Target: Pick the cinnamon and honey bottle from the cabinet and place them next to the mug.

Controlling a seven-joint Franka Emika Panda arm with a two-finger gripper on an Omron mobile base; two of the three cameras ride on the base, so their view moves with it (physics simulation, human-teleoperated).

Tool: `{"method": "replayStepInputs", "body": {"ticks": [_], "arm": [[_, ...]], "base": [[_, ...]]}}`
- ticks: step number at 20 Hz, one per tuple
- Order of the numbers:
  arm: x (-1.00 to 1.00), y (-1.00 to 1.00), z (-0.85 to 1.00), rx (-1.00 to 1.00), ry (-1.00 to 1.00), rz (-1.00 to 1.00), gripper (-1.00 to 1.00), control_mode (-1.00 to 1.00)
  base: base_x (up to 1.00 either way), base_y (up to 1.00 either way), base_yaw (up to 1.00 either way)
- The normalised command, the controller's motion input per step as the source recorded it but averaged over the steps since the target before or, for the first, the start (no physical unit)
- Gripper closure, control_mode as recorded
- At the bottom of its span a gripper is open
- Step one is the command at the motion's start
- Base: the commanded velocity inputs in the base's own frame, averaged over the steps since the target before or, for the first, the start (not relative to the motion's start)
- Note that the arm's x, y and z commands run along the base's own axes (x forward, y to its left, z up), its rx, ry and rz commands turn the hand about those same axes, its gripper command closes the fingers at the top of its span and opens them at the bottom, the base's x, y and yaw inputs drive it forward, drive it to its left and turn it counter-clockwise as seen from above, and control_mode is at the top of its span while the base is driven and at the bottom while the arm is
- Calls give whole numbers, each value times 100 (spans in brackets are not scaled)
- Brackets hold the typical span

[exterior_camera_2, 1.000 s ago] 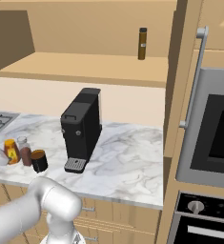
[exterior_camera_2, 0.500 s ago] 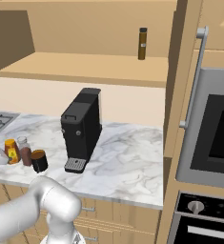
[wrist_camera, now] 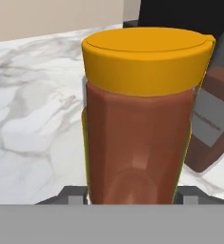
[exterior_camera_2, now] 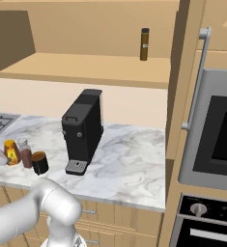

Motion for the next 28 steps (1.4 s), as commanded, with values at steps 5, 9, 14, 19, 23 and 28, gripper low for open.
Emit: {"method": "replayStepInputs", "body": {"ticks": [5,9,14,19,23,28], "arm": [[0,0,0,0,0,0,-100,-100],[0,0,0,0,0,0,-100,-100],[0,0,-1,0,0,0,-100,-100],[0,0,-1,0,0,0,-100,-100],[-12,6,0,0,-3,0,-100,-100],[-25,4,0,0,-6,0,-100,-100]], "base": [[0,0,0],[0,0,0],[0,0,0],[0,0,0],[0,0,0],[0,0,0]]}}
